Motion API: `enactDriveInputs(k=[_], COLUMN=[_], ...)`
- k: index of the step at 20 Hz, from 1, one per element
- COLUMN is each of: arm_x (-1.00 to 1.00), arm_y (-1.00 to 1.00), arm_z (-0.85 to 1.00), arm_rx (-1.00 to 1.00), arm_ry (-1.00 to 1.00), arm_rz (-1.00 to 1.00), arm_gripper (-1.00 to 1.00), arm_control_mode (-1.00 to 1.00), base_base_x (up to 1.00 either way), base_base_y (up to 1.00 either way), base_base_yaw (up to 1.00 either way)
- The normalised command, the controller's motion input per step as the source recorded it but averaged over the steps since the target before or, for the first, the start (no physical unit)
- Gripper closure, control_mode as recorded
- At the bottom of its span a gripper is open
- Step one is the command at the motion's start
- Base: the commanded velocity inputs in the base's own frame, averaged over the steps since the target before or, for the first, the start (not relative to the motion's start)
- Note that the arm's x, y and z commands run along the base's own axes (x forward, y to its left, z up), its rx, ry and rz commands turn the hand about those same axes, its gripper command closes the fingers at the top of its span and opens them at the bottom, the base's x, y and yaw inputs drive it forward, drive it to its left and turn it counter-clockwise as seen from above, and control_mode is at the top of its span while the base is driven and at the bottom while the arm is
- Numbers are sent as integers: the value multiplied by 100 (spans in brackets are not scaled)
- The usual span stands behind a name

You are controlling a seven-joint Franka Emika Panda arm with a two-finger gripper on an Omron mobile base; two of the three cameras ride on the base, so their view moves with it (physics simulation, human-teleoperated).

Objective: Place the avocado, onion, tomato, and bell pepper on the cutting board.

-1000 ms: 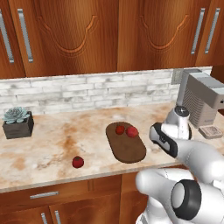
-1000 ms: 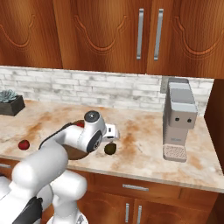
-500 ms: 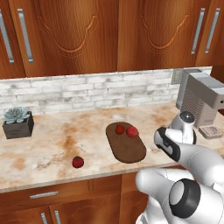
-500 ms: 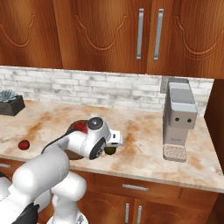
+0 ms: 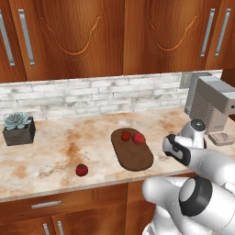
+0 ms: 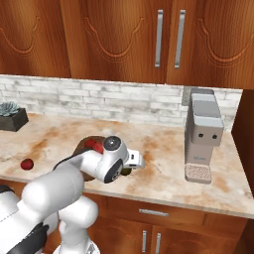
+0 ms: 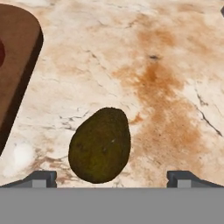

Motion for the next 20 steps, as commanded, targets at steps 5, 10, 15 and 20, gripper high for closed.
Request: enactDriveInputs(k=[5,10,15,20], arm_x=[0,0,0,3], arm_y=[20,27,15,10], arm_z=[-33,-33,-45,-49], arm_rx=[0,-1,-2,-1], arm_ry=[-3,-1,0,-1], arm_rz=[0,0,0,0], arm_gripper=[-100,-100,-100,-100], arm_control_mode=[-100,-100,-100,-100], base_base_x=[0,0,0,0], base_base_y=[0,0,0,0], base_base_yaw=[0,0,0,0])
